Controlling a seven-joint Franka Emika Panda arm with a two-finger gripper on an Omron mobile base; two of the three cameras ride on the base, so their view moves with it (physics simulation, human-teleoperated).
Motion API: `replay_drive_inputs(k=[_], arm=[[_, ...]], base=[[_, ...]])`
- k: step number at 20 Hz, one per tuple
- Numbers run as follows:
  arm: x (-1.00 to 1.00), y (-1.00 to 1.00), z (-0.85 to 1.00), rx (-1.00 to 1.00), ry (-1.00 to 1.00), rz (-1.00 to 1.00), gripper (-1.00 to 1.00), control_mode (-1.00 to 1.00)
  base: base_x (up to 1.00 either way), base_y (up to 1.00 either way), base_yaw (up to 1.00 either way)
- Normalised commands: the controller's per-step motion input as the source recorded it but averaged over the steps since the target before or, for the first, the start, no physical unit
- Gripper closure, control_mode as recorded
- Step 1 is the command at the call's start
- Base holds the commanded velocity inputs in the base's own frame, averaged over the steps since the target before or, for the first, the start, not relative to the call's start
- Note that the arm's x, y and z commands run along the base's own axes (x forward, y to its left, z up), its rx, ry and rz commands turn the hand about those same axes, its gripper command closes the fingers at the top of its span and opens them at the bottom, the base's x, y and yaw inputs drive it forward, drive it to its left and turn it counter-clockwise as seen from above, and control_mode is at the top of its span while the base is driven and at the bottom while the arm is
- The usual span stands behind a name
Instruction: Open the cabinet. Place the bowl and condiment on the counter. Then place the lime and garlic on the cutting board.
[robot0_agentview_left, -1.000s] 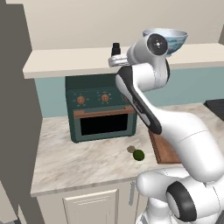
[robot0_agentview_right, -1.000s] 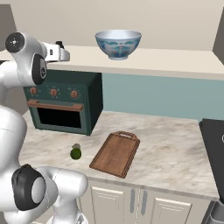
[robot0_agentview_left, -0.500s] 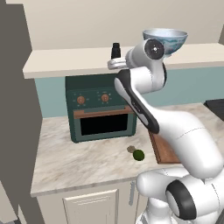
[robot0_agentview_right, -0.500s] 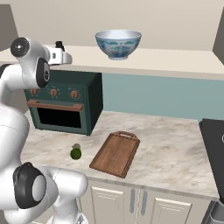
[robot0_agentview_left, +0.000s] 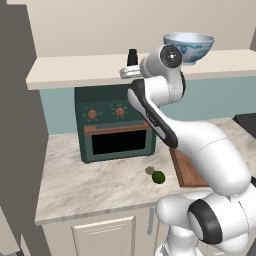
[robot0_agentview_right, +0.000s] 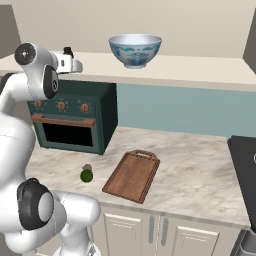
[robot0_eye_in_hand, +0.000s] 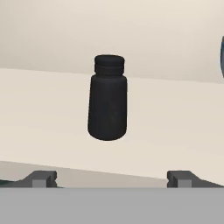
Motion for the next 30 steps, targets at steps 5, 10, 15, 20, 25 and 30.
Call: replay_drive_inputs(k=[5, 10, 15, 20, 25, 30], arm=[[0.22, 0.10, 0.00, 0.00, 0.00, 0.00, -1.00, -1.00], [0.32, 0.01, 0.02, 0.00, 0.00, 0.00, -1.00, -1.00], [0.31, 0.00, 0.00, 0.00, 0.00, 0.00, -1.00, -1.00], [0.23, 0.02, 0.00, 0.00, 0.00, 0.00, -1.00, -1.00], [0.18, 0.08, 0.00, 0.00, 0.00, 0.00, -1.00, -1.00], [0.09, 0.02, 0.00, 0.00, 0.00, 0.00, -1.00, -1.00]], base=[[0.00, 0.00, 0.00], [0.00, 0.00, 0.00], [0.00, 0.00, 0.00], [0.00, 0.00, 0.00], [0.00, 0.00, 0.00], [0.00, 0.00, 0.00]])
